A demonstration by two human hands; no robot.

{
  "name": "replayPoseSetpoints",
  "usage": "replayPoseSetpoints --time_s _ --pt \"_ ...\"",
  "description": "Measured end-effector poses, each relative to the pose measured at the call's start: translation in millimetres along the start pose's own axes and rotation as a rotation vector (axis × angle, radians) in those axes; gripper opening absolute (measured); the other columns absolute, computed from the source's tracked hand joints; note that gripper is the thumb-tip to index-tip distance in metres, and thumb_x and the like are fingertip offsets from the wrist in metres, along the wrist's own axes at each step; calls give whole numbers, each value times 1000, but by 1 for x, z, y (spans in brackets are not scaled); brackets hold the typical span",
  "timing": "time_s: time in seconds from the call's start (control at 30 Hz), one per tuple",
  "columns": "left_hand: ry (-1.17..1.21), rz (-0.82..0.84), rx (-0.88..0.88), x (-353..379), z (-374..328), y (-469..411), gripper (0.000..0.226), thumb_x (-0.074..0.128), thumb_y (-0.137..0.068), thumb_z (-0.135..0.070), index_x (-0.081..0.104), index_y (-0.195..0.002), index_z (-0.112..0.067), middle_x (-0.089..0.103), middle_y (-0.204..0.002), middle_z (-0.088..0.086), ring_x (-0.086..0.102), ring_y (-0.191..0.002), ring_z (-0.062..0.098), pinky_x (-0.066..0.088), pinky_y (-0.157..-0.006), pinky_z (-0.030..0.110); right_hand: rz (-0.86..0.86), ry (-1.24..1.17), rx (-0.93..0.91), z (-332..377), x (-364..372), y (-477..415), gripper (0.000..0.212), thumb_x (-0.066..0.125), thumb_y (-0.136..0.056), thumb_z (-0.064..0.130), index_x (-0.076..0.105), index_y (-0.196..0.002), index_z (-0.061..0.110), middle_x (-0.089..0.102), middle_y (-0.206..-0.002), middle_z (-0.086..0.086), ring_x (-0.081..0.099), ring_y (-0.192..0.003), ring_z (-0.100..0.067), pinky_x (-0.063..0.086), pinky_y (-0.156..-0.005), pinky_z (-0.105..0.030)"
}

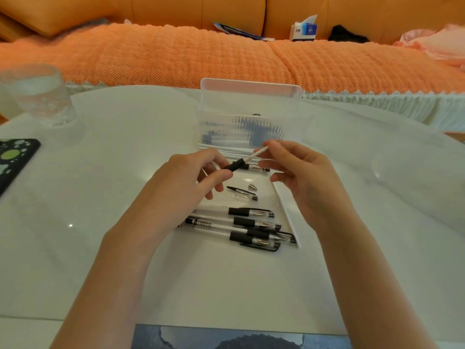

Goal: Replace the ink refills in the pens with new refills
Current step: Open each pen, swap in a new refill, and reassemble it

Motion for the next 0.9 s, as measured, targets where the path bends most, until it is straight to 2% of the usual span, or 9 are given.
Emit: replayPoseSetpoints --time_s 0.07,0.17,0.23,0.33,0.43,0.5,0.63,0.8,0.9 --pt "-10 -2 -7 -1 2 0 3 59 -89 -34 62 -89 -34 66 -72 -13 60 -62 2 44 -63 22 -72 -68 -32 7 -13 -1 16 56 -92 19 67 -96 7 74 -93 -8 70 -84 -16 50 -59 -19" --pt "-8 -1 -17 -2 4 1 2 60 -88 -34 62 -89 -35 67 -72 -13 60 -62 2 43 -62 22 -200 -148 -101 18 -39 -3 14 54 -94 18 64 -91 9 74 -84 -7 67 -69 -15 49 -55 -19" --pt "-8 3 -19 -1 4 1 2 61 -88 -34 63 -88 -35 66 -71 -13 60 -61 2 43 -62 22 -311 -109 -160 26 -59 -2 14 56 -93 18 65 -88 9 70 -76 -5 60 -60 -12 46 -53 -19" --pt "-10 3 -18 -1 4 1 2 61 -88 -33 63 -88 -34 67 -72 -13 60 -61 2 44 -63 23 -437 113 -216 34 -78 1 17 59 -91 19 67 -91 4 62 -65 -1 52 -51 -8 43 -50 -18" --pt "-11 0 -22 -2 6 1 4 61 -88 -34 64 -90 -34 67 -72 -13 60 -62 2 42 -62 22 -412 472 -208 30 -74 -3 17 61 -90 22 67 -91 6 63 -63 1 52 -47 -1 42 -51 -14" --pt "-8 -2 -20 -3 6 1 4 61 -88 -34 64 -90 -34 67 -72 -13 61 -62 2 42 -62 22 -377 671 -171 22 -67 -5 16 60 -90 24 67 -88 10 65 -66 0 55 -50 0 41 -51 -9" --pt "-18 -2 -22 -3 7 1 3 61 -88 -34 64 -89 -34 67 -73 -13 61 -63 3 42 -62 23 -383 899 -104 13 -63 -6 16 58 -89 29 66 -88 15 65 -79 0 60 -72 -17 44 -65 -27" --pt "-33 -1 -28 -5 8 2 4 60 -88 -34 64 -91 -34 67 -73 -13 61 -64 2 42 -61 21 -336 1033 -11 5 -60 -7 13 63 -86 29 67 -88 17 66 -88 0 61 -85 -23 48 -76 -35" --pt "-30 -5 -27 -6 8 2 4 60 -88 -34 64 -90 -34 67 -73 -13 61 -63 2 41 -60 21 -332 1054 -6 4 -58 -7 12 65 -84 28 67 -89 18 65 -90 0 60 -86 -23 46 -75 -33"
Point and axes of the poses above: each hand's wrist, its own y-axis away from the middle knuckle, its own x-axis out of the palm, z = x × y, the point moved 9 cm from there along -y, towards the middle knuckle
